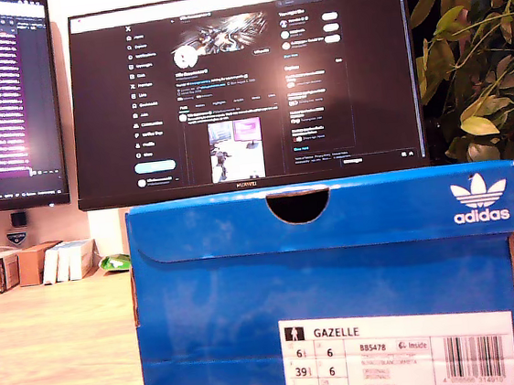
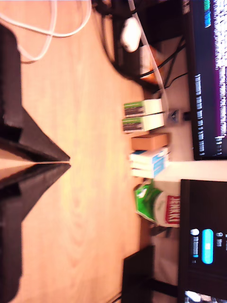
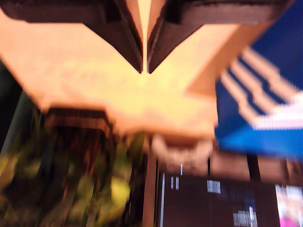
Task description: Close the blue shoebox by pushing the lid with your left arm and holding the box in place with your right arm
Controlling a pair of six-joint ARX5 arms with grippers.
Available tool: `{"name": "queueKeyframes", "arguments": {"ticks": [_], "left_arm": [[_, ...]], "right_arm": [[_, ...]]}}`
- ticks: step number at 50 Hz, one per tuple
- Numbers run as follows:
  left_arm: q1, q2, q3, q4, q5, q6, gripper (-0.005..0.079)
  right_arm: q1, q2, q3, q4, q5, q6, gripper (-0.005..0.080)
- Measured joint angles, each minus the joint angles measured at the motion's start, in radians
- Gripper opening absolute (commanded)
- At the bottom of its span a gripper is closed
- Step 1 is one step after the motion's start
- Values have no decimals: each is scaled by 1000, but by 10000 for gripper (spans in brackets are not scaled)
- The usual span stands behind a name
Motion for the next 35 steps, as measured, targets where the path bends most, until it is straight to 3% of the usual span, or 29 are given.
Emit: {"name": "queueKeyframes", "arguments": {"ticks": [35], "left_arm": [[0,0,0,-31,-1,-48,-19]], "right_arm": [[0,0,0,1,1,42,34]]}}
